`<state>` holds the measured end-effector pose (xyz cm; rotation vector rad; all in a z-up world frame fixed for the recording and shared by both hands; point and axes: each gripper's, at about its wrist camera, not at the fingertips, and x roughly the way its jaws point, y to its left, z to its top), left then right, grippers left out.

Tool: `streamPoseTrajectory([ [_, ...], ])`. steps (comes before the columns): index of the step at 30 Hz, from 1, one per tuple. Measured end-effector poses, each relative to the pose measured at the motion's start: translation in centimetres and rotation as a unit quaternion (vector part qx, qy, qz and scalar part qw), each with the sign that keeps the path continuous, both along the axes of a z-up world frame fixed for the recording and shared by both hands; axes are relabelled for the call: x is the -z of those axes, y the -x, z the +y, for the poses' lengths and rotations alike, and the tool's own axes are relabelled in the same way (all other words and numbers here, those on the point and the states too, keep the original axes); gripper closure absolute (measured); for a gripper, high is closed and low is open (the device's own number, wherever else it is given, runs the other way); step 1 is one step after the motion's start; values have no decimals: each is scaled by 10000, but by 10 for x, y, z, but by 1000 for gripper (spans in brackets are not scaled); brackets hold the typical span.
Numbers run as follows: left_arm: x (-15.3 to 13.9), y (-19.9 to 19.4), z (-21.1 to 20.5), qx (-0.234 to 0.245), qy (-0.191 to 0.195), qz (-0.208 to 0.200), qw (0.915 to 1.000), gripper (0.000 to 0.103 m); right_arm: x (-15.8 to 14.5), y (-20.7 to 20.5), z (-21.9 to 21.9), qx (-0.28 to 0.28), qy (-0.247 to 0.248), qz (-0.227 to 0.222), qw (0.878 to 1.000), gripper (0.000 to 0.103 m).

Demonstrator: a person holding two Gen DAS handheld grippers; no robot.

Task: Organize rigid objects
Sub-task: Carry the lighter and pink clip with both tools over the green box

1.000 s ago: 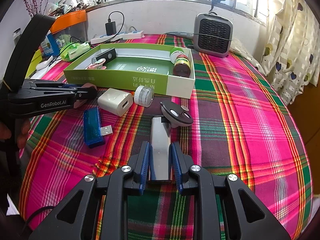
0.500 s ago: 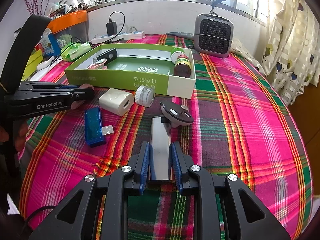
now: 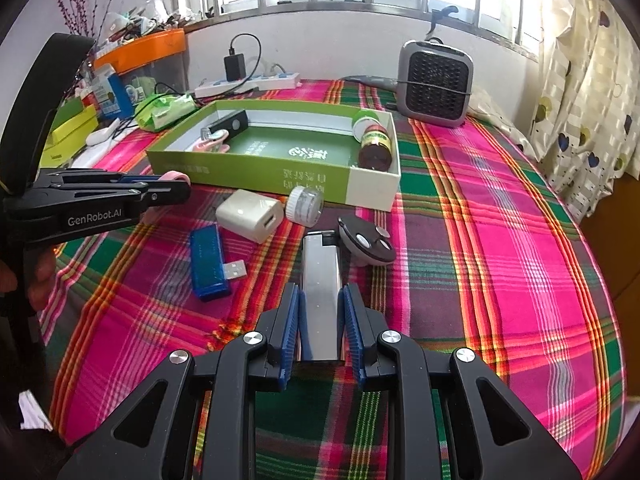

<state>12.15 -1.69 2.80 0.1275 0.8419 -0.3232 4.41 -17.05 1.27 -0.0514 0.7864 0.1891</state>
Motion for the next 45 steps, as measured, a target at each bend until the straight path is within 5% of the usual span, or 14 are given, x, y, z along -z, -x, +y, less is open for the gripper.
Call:
streamPoseTrajectory([
  [24, -18, 9, 0, -41, 50, -170, 9998, 86, -27, -3, -19, -264, -1115, -233, 9931, 79],
  [45, -51, -13, -6, -1, 63, -442, 9990, 86, -71, -29, -28, -171, -806, -683, 9943, 79],
])
